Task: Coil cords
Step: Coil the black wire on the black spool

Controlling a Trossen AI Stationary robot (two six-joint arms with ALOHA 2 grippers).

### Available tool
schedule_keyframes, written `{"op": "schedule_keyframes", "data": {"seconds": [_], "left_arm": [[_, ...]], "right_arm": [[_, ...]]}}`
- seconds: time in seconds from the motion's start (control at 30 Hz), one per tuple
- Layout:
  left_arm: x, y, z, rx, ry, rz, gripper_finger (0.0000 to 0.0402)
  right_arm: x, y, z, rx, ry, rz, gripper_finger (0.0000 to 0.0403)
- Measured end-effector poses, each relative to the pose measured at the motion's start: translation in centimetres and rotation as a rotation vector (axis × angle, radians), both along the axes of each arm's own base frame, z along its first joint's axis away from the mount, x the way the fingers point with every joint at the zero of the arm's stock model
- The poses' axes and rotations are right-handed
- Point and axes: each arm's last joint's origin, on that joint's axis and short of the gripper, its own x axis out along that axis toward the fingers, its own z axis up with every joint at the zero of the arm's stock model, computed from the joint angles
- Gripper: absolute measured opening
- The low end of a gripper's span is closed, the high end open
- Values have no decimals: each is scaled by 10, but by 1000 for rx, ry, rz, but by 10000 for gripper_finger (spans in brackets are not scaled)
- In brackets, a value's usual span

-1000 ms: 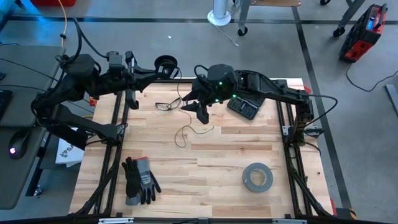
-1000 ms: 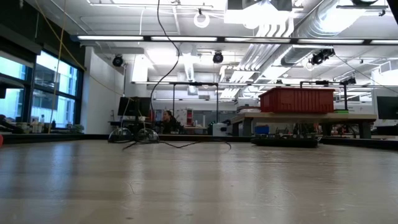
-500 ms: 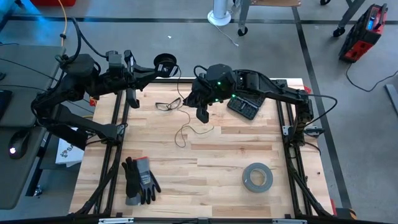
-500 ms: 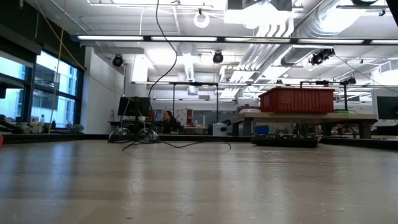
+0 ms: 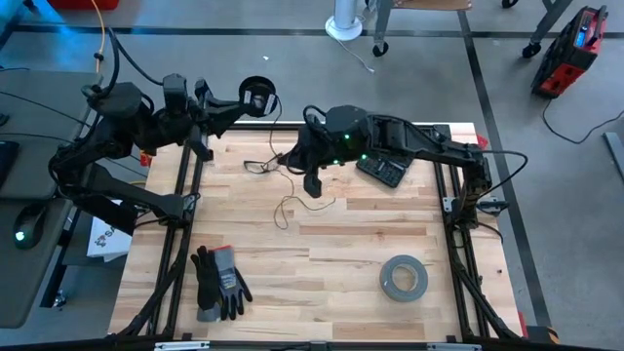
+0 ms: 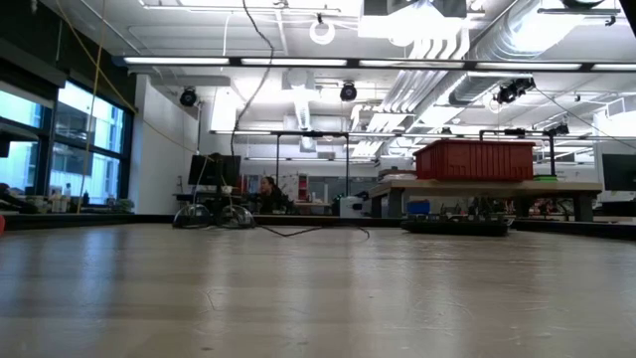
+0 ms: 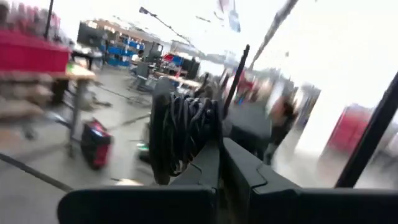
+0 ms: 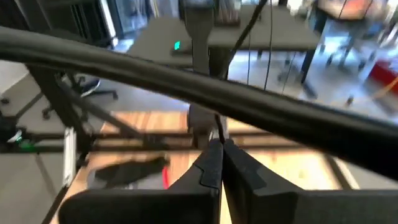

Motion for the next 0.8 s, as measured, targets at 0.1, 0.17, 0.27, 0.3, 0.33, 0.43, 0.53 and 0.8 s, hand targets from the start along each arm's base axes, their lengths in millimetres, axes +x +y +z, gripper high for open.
{"op": "schedule_keyframes", "data": {"seconds": [0.1, 0.17, 0.27, 0.3, 0.33, 0.43, 0.53, 0.8], "left_arm": [[-1, -1, 6, -197, -117, -65, 1], [-1, -2, 8, -283, -160, -124, 1], [1, -2, 8, -392, -179, -177, 1], [1, -2, 7, -412, -179, -184, 1], [1, -3, 7, -423, -179, -187, 1], [0, -3, 7, -427, -177, -187, 1], [-1, -2, 7, -426, -178, -183, 1], [13, -3, 2, -502, -154, -210, 1]], "right_arm": [[12, 6, 2, -37, -96, 0, 0], [22, 8, 1, -38, -168, 5, 0], [38, 9, -4, -39, -251, 4, 0], [41, 9, -5, -40, -277, 4, 0], [43, 10, -5, -39, -295, 5, 0], [46, 13, -3, -39, -339, 10, 0], [45, 18, 0, -43, -364, 23, 0], [48, 23, 6, -71, -461, 9, 0]]}}
